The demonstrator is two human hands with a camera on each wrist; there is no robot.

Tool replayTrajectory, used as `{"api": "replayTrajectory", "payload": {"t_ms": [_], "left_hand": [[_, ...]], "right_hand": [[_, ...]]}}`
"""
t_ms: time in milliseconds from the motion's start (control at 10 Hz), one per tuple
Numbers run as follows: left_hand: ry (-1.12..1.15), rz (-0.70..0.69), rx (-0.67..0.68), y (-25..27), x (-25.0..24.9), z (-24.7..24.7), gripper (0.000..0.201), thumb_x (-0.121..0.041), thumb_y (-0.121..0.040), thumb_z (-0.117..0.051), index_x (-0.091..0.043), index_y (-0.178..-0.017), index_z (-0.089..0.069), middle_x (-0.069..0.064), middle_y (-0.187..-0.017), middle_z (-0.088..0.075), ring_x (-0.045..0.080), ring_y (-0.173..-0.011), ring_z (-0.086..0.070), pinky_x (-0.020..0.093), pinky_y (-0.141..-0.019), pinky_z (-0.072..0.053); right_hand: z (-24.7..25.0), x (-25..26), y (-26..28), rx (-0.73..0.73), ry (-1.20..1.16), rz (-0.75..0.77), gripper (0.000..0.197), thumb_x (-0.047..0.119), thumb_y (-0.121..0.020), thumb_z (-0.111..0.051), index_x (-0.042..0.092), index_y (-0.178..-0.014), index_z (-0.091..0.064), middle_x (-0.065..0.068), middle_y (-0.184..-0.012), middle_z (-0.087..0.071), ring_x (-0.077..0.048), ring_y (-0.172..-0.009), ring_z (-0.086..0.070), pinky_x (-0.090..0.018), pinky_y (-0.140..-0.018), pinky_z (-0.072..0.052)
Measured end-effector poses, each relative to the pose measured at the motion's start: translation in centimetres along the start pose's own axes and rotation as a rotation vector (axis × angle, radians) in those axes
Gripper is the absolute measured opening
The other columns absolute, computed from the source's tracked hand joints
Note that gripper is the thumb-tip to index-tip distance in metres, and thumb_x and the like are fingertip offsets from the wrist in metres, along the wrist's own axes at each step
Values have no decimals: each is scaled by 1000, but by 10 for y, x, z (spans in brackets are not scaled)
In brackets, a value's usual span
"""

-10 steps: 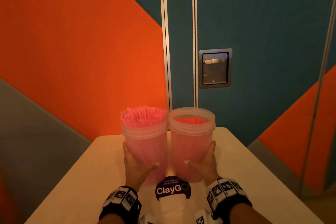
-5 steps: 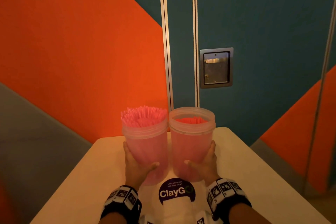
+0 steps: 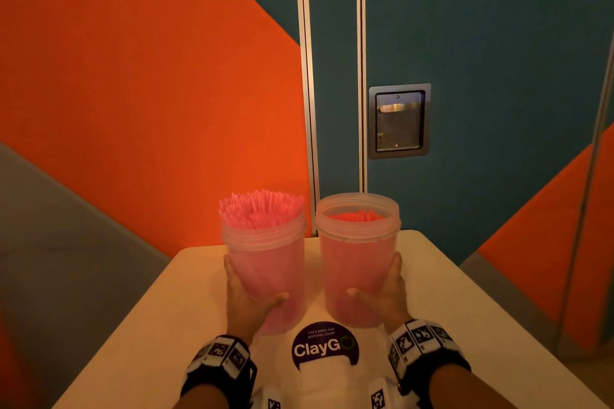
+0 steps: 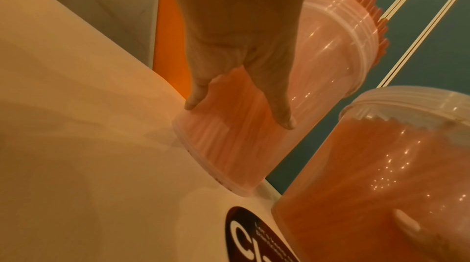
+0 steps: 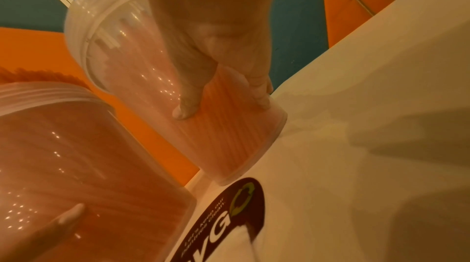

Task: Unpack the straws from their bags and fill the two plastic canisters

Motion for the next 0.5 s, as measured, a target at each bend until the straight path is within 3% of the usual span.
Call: {"api": "replayTrajectory", "payload": {"t_ms": [400,500], "left_hand": [[-22,37,4,3,-3,0,151,-26,-42,-94,-34,-145,16,6,-156,-15,30,-141,-22,53,-111,-27],[27,103,-2,5,-3,1,157,-23,-41,-94,-32,-143,25,6,-157,5,29,-145,0,56,-114,-16]], "right_hand": [[-4,6,2,45,21,-33,139,25,-50,-90,26,-147,9,-12,-152,-20,-33,-138,-26,-53,-107,-34],[-2,2,8,70,22,-81,143,24,-54,-89,26,-144,22,-7,-157,6,-29,-145,0,-51,-113,-19]]}}
Point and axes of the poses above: each hand's wrist, its own y-axis away from the middle knuckle, its own z-axis out of the back of the hand, x = y × z, the point moved 7 cm from there along -y, towards the middle knuckle
